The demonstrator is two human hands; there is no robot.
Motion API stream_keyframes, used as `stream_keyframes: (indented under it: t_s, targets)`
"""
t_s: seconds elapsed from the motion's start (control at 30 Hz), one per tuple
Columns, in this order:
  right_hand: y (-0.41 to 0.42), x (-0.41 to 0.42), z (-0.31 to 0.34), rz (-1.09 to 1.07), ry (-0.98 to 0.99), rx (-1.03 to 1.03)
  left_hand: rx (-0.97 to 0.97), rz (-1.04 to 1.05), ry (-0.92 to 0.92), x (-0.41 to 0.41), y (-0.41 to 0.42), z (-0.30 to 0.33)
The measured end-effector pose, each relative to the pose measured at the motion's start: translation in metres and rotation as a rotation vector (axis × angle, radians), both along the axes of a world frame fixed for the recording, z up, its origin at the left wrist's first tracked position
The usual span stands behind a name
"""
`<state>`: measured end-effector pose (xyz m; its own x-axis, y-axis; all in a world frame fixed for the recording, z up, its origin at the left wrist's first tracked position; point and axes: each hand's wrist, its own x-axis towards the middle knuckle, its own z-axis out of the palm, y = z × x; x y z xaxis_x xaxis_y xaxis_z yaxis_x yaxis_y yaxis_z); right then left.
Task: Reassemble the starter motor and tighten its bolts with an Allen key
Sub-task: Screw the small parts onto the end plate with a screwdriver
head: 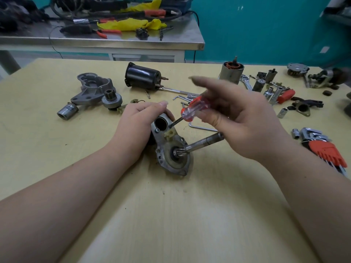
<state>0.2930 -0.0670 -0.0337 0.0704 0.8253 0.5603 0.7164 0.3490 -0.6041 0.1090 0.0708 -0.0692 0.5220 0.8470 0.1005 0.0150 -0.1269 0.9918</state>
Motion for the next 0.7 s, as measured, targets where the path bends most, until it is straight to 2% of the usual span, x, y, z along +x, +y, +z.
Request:
stream_keyframes:
  t_s: [0.1, 0.3, 0.4, 0.53, 0.7]
  targets:
    - [-0.0019, 0.0042, 0.0028, -0.009, -0.026, -0.018, -0.022, 0.002, -0.007, -0.0002, -0.0024, 0.0024]
    - [-0.0014, -0.0029, -0.0006, -0.038, 0.041, 0.034, -0.033, 0.009, -0.003, 0.0011, -0.0037, 0.0047]
    - [-0.0033, 0.0002, 0.0010, -0.005, 0.063, -0.024, -0.035, 0.004, 0.004, 0.0007, -0.0039, 0.0054]
    - [-0.0028, 0.0011, 0.0022, -0.034, 0.171, -0.073, -0.050, 0.036, 0.076, 0.0014, -0.0033, 0.0058]
    - [0.0007, -0.0036, -0.0038, -0.081, 0.142, -0.062, 0.002, 0.108, 0.151, 0.0015, -0.0058, 0.0055]
